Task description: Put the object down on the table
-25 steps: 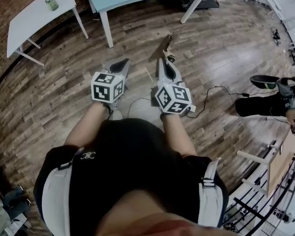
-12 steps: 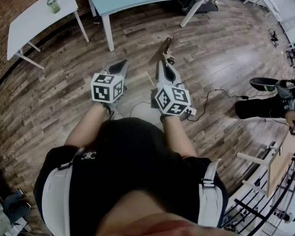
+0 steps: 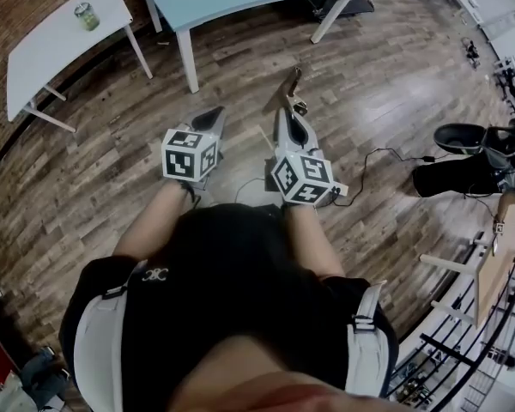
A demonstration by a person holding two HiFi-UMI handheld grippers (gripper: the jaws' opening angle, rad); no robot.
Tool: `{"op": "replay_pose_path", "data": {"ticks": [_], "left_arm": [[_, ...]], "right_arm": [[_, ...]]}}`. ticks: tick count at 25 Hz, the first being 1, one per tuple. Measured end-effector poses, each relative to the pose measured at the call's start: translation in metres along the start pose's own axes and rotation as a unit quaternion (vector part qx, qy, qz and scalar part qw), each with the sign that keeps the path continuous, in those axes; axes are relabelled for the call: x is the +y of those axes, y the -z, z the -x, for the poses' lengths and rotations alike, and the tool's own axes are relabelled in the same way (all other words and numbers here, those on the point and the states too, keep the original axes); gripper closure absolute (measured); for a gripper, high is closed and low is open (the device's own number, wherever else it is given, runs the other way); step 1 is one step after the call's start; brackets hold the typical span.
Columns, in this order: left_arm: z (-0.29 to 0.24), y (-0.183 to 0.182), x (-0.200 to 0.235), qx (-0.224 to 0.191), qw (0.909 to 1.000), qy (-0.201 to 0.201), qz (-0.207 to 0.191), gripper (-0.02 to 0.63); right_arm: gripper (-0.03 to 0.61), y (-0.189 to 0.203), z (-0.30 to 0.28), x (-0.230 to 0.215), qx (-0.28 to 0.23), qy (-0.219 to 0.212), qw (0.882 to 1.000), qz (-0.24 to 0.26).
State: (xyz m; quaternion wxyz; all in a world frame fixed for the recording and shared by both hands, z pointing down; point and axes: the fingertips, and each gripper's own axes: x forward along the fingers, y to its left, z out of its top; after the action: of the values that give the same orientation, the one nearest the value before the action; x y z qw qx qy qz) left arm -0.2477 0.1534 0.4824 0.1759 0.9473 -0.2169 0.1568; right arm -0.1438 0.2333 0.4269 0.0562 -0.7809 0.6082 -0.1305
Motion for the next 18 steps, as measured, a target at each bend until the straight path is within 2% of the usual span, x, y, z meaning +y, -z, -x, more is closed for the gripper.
{"op": "replay_pose_path", "data": {"ticks": [8, 18], "left_arm": [[-0.006, 0.0, 0.018, 0.006, 0.999, 0.023, 0.036, 0.615], [-0.05, -0.02, 0.044, 0.015, 0.9995, 0.005, 0.025, 0.615]], "right_arm": [[0.561, 0.006, -0.011, 0.003, 0.011, 0.014, 1.0, -0.014], [0.561, 0.002, -0.064, -0.019, 0.011, 0.003, 1.0, -0.025]]}}
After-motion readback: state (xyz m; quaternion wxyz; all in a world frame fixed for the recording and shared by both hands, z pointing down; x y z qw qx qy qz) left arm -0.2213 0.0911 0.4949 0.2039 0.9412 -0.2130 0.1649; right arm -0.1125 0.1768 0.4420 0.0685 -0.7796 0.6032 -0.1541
